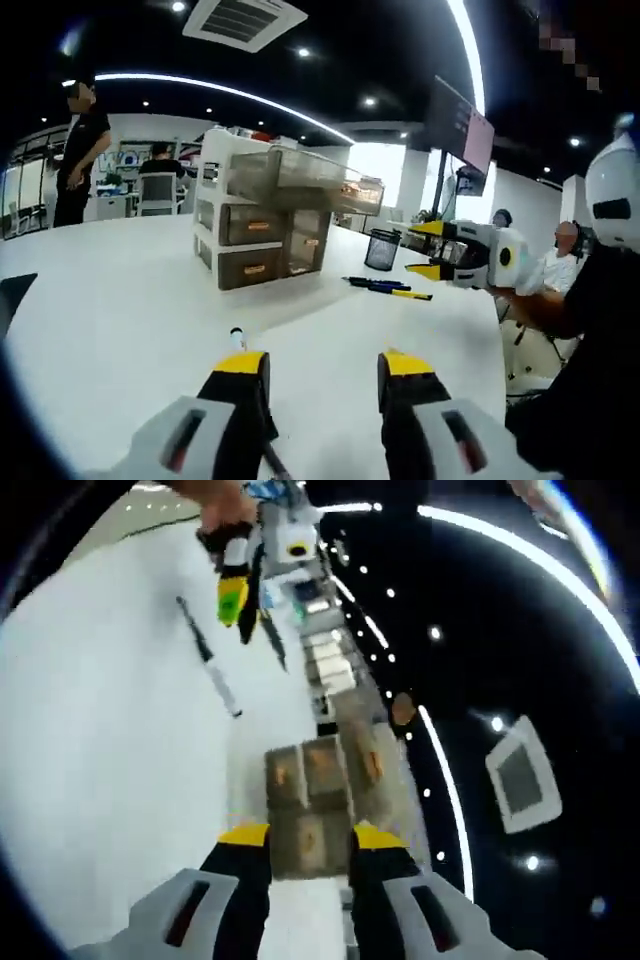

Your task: Pick up the scattered pens and sticky notes one by one and arrange them into an orderly layout on the desk, lining the pens up parallel to each other and squaring the sticky note stack until the whole desk area is clear and organized

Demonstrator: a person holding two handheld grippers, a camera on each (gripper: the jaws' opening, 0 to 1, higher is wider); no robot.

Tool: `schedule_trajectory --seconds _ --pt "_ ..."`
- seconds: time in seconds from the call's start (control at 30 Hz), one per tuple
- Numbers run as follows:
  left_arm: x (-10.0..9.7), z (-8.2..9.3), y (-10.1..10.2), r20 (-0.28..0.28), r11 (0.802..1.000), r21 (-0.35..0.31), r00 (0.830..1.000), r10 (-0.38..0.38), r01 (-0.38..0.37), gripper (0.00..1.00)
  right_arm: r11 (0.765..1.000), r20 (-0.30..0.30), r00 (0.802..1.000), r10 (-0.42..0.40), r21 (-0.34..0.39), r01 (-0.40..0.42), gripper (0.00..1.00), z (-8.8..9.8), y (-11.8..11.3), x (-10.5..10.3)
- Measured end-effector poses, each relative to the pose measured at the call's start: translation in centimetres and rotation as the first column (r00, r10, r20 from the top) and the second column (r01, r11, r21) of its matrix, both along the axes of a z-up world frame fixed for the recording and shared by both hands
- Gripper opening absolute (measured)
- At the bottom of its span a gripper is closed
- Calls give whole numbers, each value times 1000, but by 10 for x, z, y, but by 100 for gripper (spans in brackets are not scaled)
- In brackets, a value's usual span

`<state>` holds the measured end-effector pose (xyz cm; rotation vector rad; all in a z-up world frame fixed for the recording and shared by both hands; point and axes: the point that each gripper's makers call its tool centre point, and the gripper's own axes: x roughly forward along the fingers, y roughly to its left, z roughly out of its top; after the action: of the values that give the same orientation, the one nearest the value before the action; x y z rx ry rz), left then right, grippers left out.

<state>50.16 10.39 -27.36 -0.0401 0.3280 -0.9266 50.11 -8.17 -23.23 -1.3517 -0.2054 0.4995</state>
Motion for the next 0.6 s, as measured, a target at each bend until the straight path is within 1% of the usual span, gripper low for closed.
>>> schedule_trajectory --seconds 0.03,0.07,0.1,0.17,0.2,0.23,0.3,0.37,0.43,0.5,0.53,0.6 --pt "3 0 3 -1 1000 2 1000 2 -2 44 996 63 998 -4 -88 10 23 4 1 4" --pt "6 2 6 -1 1000 -1 1000 7 -7 44 993 99 995 25 -117 -13 21 7 7 7" --pt "9 7 9 4 1000 -13 1000 23 -22 44 994 118 992 37 -109 -24 20 11 11 11" --pt "14 17 14 23 998 -35 999 49 -48 43 996 101 994 36 -79 -28 20 17 16 19" --pt "15 22 15 45 997 -47 997 57 -55 43 997 90 995 39 -65 -33 20 22 19 24" --pt "16 29 17 65 996 -62 996 66 -62 43 998 95 995 40 -61 -35 20 26 21 27" --pt "17 33 20 63 992 -92 993 98 -92 43 998 141 988 58 -46 -52 19 44 28 31" --pt "15 29 22 51 988 -112 992 113 -106 43 997 161 985 62 -55 -54 18 53 34 39" --pt "11 22 22 30 987 -118 994 109 -105 43 997 174 983 51 -65 -40 17 55 34 48" --pt "7 15 22 9 989 -105 995 104 -102 43 998 171 984 45 -61 -35 17 57 35 55" --pt "5 12 24 3 991 -83 994 106 -105 43 998 166 985 49 -47 -42 17 58 36 60" --pt "4 10 29 -4 991 -64 993 114 -114 43 998 174 983 63 -38 -57 17 60 41 65"
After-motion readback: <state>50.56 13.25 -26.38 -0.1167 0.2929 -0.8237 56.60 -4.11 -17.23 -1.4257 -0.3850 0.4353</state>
